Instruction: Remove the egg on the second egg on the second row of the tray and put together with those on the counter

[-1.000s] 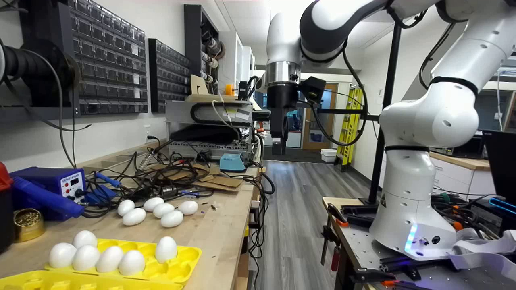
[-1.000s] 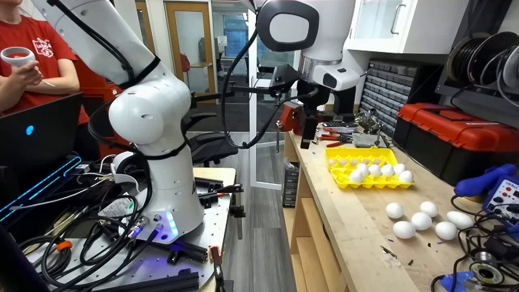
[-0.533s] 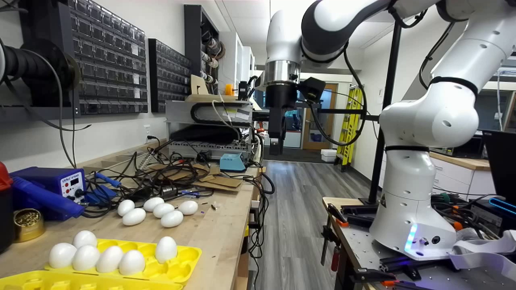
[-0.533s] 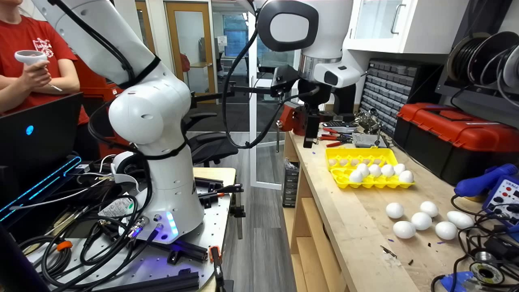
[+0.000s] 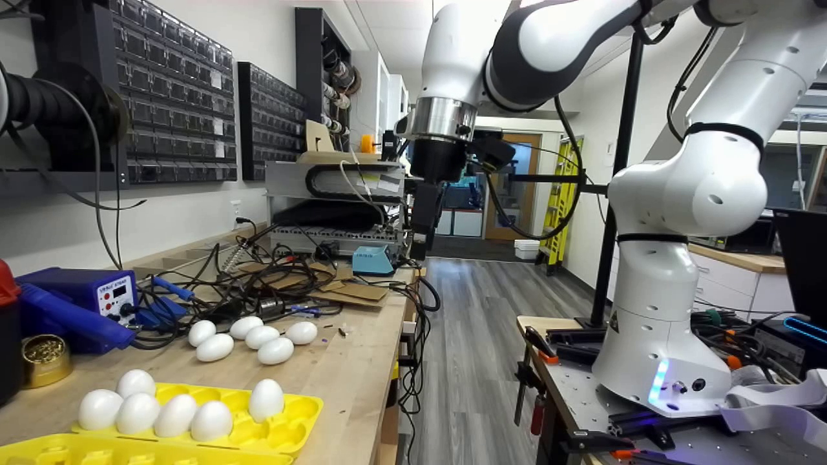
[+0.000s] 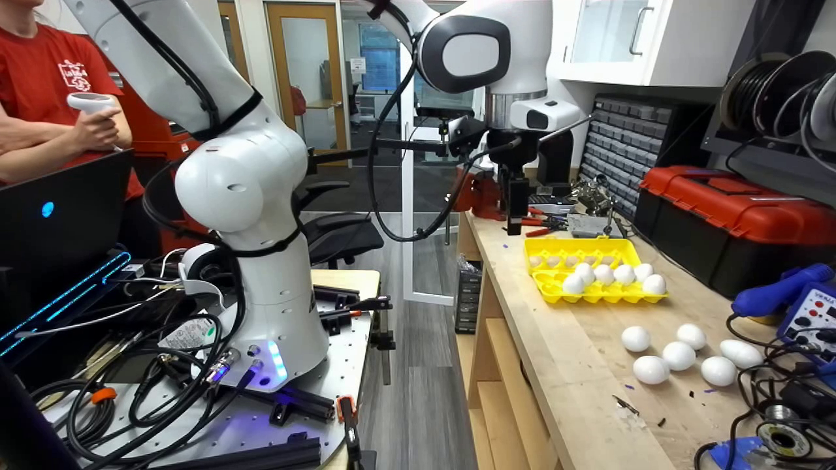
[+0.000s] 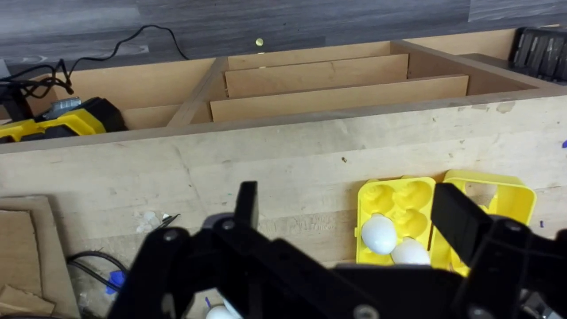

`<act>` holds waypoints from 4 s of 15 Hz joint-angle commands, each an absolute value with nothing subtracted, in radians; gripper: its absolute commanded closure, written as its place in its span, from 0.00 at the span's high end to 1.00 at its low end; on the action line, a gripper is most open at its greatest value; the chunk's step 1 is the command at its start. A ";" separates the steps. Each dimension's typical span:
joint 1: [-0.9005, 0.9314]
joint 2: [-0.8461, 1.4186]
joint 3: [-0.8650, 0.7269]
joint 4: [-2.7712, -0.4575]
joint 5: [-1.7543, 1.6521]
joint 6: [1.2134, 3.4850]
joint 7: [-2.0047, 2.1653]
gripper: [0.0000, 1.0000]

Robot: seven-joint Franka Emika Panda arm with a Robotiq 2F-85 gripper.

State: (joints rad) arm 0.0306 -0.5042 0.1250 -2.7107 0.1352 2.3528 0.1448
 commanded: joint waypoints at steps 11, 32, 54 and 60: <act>0.017 -0.120 0.217 -2.482 -0.172 2.513 0.399 1.00; 0.091 0.018 0.176 -2.416 -0.166 2.530 0.346 1.00; 0.209 0.377 0.057 -2.133 -0.271 2.608 0.317 1.00; 0.211 0.444 0.051 -2.079 -0.247 2.635 0.271 1.00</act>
State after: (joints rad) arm 0.1965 0.4121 0.0700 -2.1105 -0.2609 2.6113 0.3062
